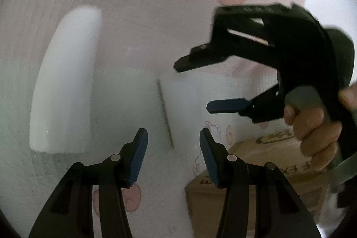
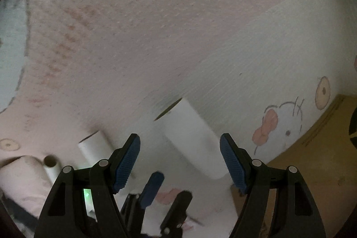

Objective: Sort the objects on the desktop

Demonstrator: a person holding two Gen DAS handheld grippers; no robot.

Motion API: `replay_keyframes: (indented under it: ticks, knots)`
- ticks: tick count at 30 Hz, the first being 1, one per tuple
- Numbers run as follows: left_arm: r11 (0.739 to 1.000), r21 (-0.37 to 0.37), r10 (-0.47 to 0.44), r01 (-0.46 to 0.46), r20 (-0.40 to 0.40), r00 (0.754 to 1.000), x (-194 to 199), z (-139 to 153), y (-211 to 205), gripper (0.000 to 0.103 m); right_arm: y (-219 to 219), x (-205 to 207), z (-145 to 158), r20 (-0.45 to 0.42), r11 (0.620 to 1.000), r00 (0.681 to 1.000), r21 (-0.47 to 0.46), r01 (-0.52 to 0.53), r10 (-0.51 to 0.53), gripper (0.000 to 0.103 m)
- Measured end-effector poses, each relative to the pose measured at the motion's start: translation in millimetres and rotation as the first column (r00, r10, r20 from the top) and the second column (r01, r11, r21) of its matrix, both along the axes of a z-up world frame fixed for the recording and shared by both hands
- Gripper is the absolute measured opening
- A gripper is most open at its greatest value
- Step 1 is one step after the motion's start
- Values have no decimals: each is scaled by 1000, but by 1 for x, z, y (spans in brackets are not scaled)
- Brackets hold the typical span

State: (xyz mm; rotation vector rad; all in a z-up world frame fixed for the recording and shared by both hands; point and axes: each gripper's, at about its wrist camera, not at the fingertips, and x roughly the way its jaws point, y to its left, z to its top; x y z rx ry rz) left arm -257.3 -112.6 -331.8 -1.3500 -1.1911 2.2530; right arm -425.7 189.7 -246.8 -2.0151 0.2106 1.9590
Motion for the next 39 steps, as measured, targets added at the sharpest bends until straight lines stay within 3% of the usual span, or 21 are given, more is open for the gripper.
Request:
replay_keyframes:
  ticks: [4, 7, 11, 13, 22, 26, 30, 34, 37, 39]
  knots:
    - [995, 84, 46, -47, 20, 999, 3, -10, -14, 52, -1, 4, -13, 43, 999, 999, -22, -26, 27, 68]
    - [993, 98, 63, -64, 20, 998, 5, -10, -20, 52, -11, 9, -17, 71, 996, 993, -17, -91, 92, 51]
    - [993, 100, 64, -67, 30, 997, 3, -13, -19, 51, -25, 19, -22, 109, 992, 990, -90, -83, 93, 41]
    - [995, 82, 53, -56, 39, 998, 3, -13, -16, 44, -34, 24, -24, 118, 989, 986, -98, -107, 119, 40]
    - [999, 33, -13, 12, 27, 1000, 18, -2, -19, 44, -59, 50, -24, 93, 982, 978, -52, -181, 185, 38]
    - [999, -6, -37, 37, 43, 998, 41, 9, -29, 44, -61, 71, -26, 75, 983, 984, -109, -151, 159, 38]
    - [999, -33, -35, 38, 72, 997, 70, 20, -43, 43, -77, 99, -30, 36, 968, 981, -177, -180, 190, 38]
    - [997, -61, -32, 37, 84, 996, 97, 23, -47, 43, -103, 126, -31, -48, 950, 967, -182, -255, 250, 38]
    - [994, -109, -22, 30, 74, 997, 110, 32, -50, 43, -122, 142, -32, -120, 936, 952, -181, -301, 283, 38]
    - [991, -131, -14, 24, 78, 997, 99, 23, -37, 43, -132, 150, -34, -143, 924, 941, -191, -330, 307, 38]
